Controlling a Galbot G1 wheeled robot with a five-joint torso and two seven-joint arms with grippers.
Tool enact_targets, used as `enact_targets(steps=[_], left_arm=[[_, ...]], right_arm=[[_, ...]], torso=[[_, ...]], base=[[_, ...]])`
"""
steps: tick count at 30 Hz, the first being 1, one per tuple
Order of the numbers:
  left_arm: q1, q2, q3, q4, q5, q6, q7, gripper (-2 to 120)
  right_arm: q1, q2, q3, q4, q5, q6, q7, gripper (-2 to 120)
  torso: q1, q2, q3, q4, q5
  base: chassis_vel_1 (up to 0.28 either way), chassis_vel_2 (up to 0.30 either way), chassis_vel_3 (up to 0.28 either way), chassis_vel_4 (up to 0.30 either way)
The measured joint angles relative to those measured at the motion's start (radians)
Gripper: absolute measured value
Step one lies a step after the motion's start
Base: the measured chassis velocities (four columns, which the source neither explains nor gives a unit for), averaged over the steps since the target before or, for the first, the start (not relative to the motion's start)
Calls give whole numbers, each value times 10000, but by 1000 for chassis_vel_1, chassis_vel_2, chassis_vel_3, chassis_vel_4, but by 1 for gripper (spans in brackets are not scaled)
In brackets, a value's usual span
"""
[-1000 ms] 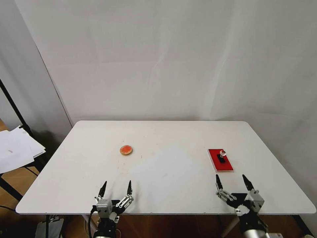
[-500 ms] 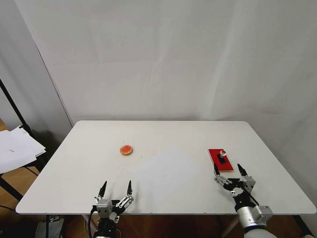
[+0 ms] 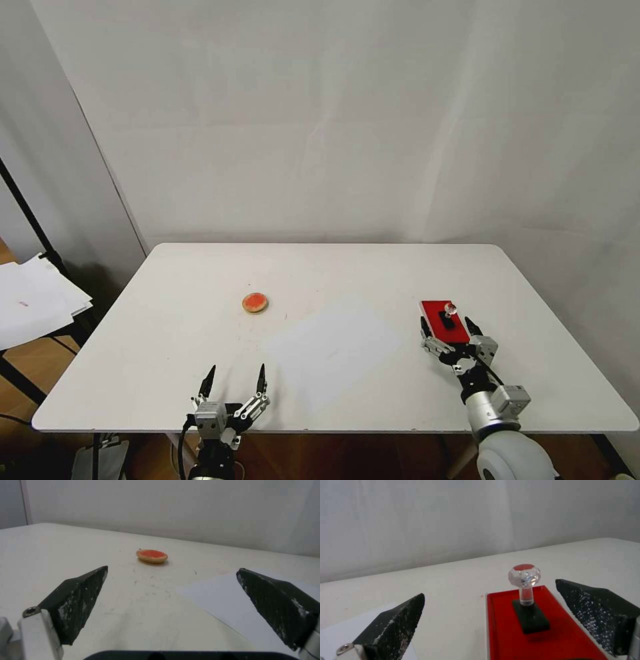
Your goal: Pick up the stamp from the ink pad and place it onto another ink pad.
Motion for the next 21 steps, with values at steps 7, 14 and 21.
enact_targets(steps=[7, 14, 21], left_arm=[[0, 0, 0, 0, 0, 0, 0, 102], [0, 0, 0, 0, 0, 0, 0, 102], [0, 0, 0, 0, 0, 0, 0, 102]], right_arm=[[730, 45, -195, -520, 89, 36, 14, 100], [1029, 47, -330, -877, 127, 84, 14, 100], [1121, 30, -343, -1049, 170, 117, 40, 100]], torso=[[0, 0, 0, 1, 0], [0, 0, -1, 0, 0], [-1, 0, -1, 0, 0]], base=[[0, 0, 0, 0], [0, 0, 0, 0], [0, 0, 0, 0]])
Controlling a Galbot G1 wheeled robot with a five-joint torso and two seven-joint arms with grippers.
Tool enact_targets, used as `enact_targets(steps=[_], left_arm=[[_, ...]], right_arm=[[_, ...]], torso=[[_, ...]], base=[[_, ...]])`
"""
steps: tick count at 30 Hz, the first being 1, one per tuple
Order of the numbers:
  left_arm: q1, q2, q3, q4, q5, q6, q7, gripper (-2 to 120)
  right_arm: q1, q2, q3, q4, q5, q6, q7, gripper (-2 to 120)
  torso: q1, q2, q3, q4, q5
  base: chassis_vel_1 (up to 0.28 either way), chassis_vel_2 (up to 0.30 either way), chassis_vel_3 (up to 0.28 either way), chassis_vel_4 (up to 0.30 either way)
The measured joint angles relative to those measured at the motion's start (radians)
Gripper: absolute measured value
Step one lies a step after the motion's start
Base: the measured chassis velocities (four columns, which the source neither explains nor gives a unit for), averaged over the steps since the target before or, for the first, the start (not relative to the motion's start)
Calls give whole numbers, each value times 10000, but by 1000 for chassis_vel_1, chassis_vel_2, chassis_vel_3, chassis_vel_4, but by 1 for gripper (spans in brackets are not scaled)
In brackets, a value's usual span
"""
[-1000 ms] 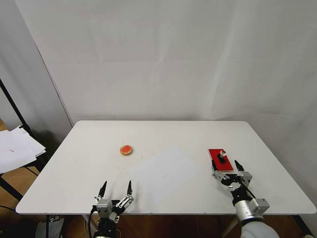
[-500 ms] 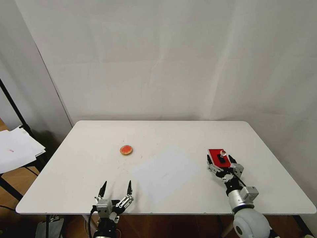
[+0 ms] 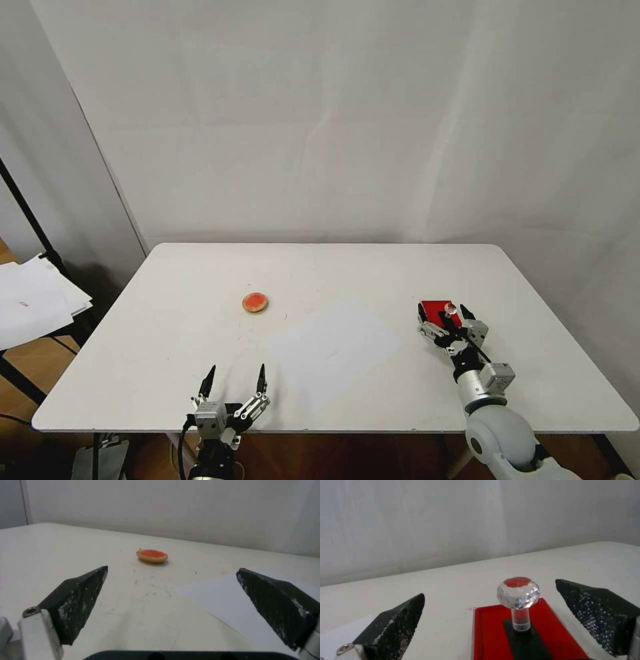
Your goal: Pick up the stamp from the ink pad and place it onto another ink pad.
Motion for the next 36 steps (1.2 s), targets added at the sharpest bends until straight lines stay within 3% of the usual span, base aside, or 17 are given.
enact_targets(steps=[3, 23, 36], left_arm=[[0, 0, 0, 0, 0, 0, 0, 102], [0, 0, 0, 0, 0, 0, 0, 102], [0, 0, 0, 0, 0, 0, 0, 102]], right_arm=[[-22, -7, 20, 7, 1, 1, 70, 96], [-279, -52, 63, 141, -18, -2, 206, 22], [-623, -220, 134, 1001, 97, -7, 236, 21]], torso=[[0, 0, 0, 0, 0], [0, 0, 0, 0, 1], [0, 0, 0, 0, 0]], base=[[0, 0, 0, 0], [0, 0, 0, 0], [0, 0, 0, 0]])
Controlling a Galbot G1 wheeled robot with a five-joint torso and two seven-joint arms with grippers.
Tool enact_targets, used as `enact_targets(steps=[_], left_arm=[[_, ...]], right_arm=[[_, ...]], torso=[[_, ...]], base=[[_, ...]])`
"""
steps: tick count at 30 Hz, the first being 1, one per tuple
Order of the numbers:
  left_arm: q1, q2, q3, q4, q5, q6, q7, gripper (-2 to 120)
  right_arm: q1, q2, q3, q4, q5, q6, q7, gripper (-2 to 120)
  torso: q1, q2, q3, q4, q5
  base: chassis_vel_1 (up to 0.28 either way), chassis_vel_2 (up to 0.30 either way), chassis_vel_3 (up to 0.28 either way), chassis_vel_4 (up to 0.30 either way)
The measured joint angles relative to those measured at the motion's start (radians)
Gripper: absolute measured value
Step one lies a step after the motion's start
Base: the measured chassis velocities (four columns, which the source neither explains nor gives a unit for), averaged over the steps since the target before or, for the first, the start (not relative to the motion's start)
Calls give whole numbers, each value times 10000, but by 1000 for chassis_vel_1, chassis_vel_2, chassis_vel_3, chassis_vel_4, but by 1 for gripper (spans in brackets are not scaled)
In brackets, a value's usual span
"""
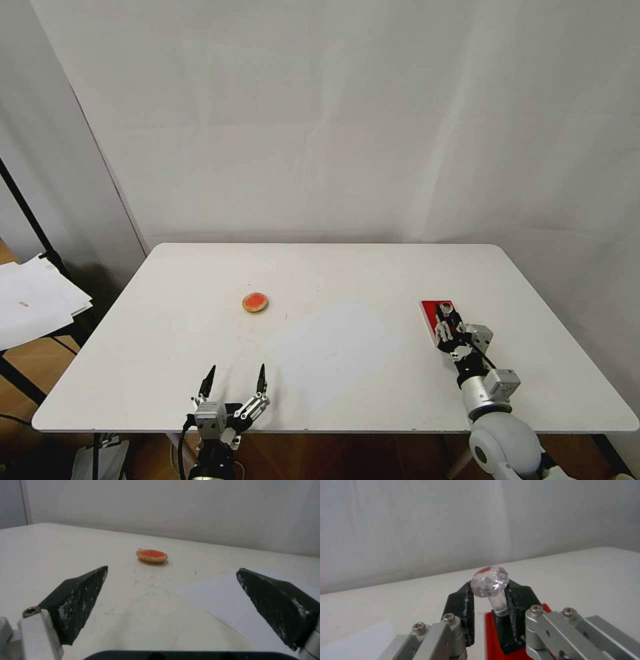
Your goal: Pick up the stamp from the ink pad and place it onto another ink pad.
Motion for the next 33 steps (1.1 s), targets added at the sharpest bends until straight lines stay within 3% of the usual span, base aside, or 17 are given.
enact_targets(steps=[9, 15, 24, 33], left_arm=[[0, 0, 0, 0, 0, 0, 0, 102], [0, 0, -1, 0, 0, 0, 0, 102], [0, 0, 0, 0, 0, 0, 0, 102], [0, 0, -1, 0, 0, 0, 0, 102]], right_arm=[[-384, -124, -457, 1320, 330, 0, -173, 21], [-134, -247, -1503, 1937, 804, -49, -309, 21], [938, -525, -3279, 1624, 2118, 94, -527, 21], [1971, -114, -4494, 887, 2450, 166, -594, 21]], torso=[[0, 0, 0, 0, 1], [0, 0, 0, 0, -1], [0, 0, 0, 0, 1], [0, 0, 1, 1, 0]], base=[[0, 0, 0, 0], [0, 0, 0, 0], [0, 0, 0, 0], [0, 0, 0, 0]])
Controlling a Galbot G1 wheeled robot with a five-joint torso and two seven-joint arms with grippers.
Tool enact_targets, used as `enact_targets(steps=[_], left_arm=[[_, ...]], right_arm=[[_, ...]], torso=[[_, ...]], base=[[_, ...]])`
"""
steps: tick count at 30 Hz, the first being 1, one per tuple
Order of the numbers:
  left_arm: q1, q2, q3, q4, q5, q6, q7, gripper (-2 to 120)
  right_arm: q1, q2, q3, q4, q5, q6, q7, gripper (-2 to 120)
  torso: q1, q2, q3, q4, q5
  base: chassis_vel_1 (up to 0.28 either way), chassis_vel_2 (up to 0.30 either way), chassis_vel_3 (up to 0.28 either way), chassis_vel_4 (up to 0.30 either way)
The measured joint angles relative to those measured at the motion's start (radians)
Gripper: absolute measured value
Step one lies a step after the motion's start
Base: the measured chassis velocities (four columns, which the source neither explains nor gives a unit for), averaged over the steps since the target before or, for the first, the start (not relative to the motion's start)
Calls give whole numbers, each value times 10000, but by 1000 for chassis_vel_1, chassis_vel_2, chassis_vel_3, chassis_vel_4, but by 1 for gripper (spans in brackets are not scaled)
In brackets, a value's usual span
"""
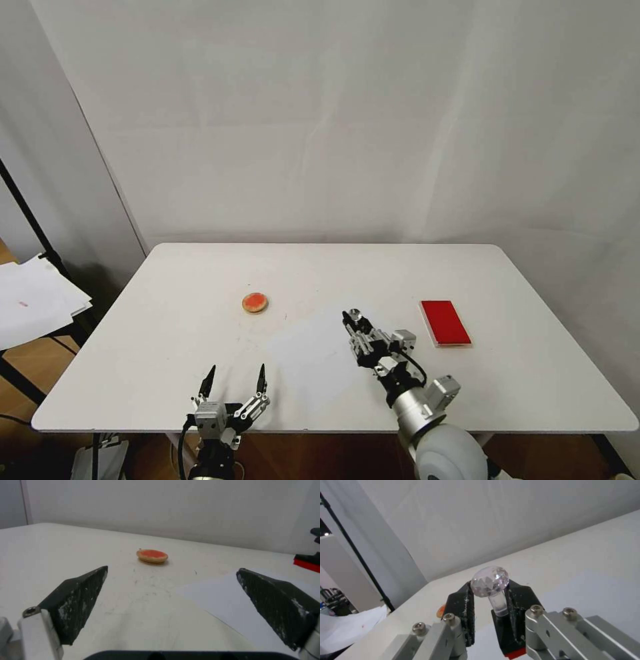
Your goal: Pick up the stamp from the ink pad and place it onto another ink pad.
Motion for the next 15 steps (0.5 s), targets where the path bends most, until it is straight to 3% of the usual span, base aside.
enact_targets(steps=[15], left_arm=[[0, 0, 0, 0, 0, 0, 0, 102]], right_arm=[[1007, 221, -830, -1156, 383, 17, 97, 21]], torso=[[0, 0, 0, -1, 0]], base=[[0, 0, 0, 0]])
